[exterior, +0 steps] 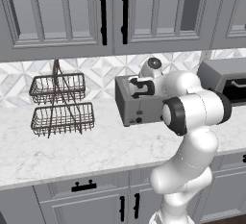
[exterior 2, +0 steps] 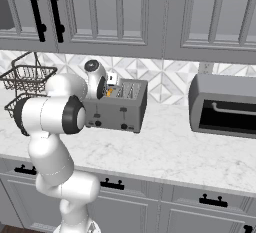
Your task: Start the toaster. Once the lever pops up, take the bread to the plate on the dining counter.
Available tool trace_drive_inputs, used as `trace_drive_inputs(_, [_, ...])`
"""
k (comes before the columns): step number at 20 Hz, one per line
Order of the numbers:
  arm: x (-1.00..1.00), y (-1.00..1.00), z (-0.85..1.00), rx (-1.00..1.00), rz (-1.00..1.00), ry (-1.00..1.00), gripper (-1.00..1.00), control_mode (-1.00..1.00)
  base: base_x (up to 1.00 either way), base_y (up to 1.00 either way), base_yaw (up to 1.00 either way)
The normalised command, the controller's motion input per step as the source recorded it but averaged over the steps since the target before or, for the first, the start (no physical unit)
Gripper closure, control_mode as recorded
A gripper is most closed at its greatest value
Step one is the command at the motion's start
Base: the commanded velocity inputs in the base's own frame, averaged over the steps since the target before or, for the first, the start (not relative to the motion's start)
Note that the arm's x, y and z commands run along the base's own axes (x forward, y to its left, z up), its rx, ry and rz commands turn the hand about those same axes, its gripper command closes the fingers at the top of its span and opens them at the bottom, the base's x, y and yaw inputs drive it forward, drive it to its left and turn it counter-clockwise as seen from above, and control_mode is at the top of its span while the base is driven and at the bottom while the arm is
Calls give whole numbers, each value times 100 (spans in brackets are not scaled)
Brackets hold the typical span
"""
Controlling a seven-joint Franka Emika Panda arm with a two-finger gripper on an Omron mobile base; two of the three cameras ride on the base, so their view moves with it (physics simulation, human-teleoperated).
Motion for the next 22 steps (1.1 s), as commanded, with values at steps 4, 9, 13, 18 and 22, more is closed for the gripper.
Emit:
trace_drive_inputs(4, [0,0,0,0,0,0,-100,-100,0,0,0])
trace_drive_inputs(9, [0,0,0,0,0,0,-100,-100,0,0,0])
trace_drive_inputs(13, [0,0,0,0,0,0,-100,-100,0,0,0])
trace_drive_inputs(18, [0,0,0,0,0,0,-100,-100,0,0,0])
trace_drive_inputs(22, [0,0,0,0,0,0,-100,-100,0,0,0])
